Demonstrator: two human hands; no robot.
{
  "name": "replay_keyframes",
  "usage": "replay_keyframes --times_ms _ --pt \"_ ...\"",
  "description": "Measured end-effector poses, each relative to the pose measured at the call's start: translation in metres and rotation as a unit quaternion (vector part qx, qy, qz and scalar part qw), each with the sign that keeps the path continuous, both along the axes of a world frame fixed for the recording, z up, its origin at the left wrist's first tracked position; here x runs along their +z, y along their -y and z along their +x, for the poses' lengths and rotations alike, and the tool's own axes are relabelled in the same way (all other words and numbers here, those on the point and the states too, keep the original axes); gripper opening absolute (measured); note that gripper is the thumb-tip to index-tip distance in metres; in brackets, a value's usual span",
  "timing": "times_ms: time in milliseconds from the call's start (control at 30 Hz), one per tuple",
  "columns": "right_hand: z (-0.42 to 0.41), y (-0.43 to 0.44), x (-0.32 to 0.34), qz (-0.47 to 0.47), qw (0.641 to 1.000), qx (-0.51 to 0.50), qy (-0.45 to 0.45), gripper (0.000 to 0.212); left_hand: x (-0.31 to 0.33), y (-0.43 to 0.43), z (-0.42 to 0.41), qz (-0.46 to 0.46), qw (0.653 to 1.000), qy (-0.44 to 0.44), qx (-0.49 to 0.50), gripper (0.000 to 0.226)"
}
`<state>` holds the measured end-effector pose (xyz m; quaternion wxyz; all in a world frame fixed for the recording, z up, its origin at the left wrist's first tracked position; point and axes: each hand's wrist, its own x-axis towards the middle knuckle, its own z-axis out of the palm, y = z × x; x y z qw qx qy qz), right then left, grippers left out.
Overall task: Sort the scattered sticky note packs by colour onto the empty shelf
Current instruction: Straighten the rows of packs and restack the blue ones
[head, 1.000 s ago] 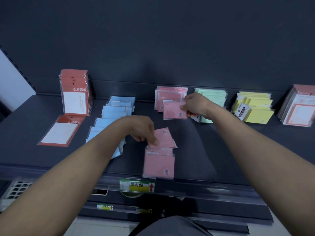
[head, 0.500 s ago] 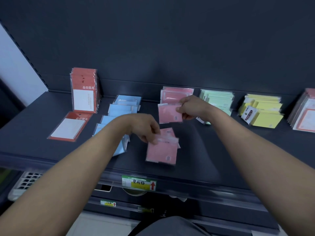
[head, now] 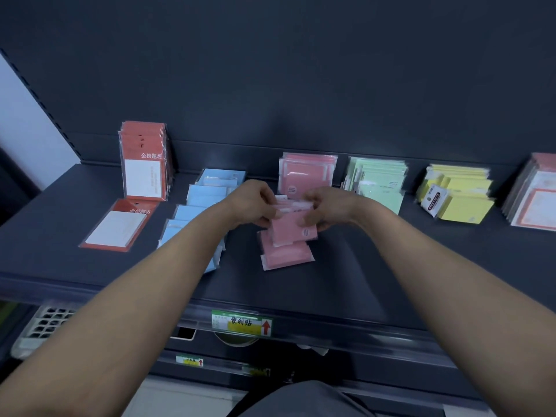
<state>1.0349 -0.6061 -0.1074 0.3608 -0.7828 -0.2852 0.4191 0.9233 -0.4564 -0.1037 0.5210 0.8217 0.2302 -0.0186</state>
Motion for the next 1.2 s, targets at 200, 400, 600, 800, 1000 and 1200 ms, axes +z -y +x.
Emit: replay_keyframes --times_ms 200,400,600,800,1000,1200 --pt "0.017 0.007 0.008 0.009 0.991 -0.102 0.092 0.052 -0.002 -0.002 -0.006 0.195 0.96 -0.169 -0.111 0.054" --pt "0.026 0.009 0.012 0.034 0.976 -0.16 0.14 0.044 -0.018 0.016 0.0 0.278 0.917 -0.22 -0.184 0.065" --pt "0.035 0.02 0.015 0.063 0.969 -0.189 0.148 0.017 -0.012 0.0 0.013 0.079 0.989 -0.106 -0.067 0.03" --pt "0.042 0.032 0.023 0.122 0.95 -0.23 0.171 0.02 -0.01 -0.02 0.049 0.062 0.998 0.014 0.018 0.025" --pt "0.046 0.04 0.033 0.126 0.946 -0.229 0.194 0.019 -0.016 -0.021 0.084 0.097 0.993 0.067 0.022 0.036" --pt "0.041 0.022 0.007 0.029 0.971 -0.144 0.19 0.026 -0.025 -0.017 0.094 0.096 0.984 0.142 0.054 0.022"
